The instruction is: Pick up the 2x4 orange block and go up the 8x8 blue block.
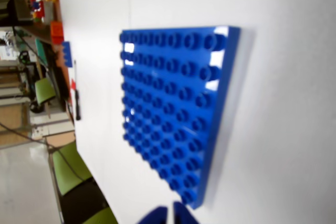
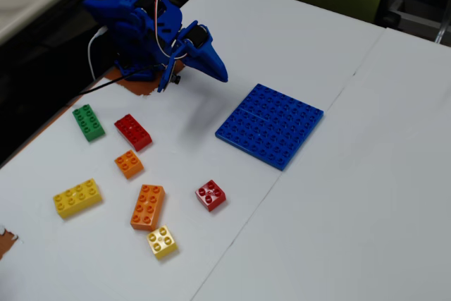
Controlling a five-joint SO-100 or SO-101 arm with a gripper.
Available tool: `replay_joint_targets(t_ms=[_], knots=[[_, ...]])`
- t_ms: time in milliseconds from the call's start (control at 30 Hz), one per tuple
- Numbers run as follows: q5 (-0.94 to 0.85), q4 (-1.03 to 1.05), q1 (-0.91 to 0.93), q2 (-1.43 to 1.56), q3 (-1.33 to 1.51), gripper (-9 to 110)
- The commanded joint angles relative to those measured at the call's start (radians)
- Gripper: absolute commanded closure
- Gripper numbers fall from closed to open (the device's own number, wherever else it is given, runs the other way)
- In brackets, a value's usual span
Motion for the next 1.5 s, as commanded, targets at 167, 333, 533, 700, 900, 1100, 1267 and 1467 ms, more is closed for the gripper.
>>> replay_joint_targets(t_ms=[167,333,533,700,900,1100,1267,1467], knots=[[-0.011,0.002,-0.012,0.041,0.041,101],[-0.012,0.002,-0.023,0.041,0.041,101],[-0.075,0.008,-0.002,0.003,0.005,100],[-0.198,0.058,0.094,-0.235,-0.233,101],[-0.298,0.285,0.222,-0.529,-0.663,101],[-0.451,0.479,0.373,-0.853,-1.095,101],[-0.615,0.601,0.505,-1.150,-1.430,101],[-0.841,0.655,0.664,-1.471,-1.750,101]])
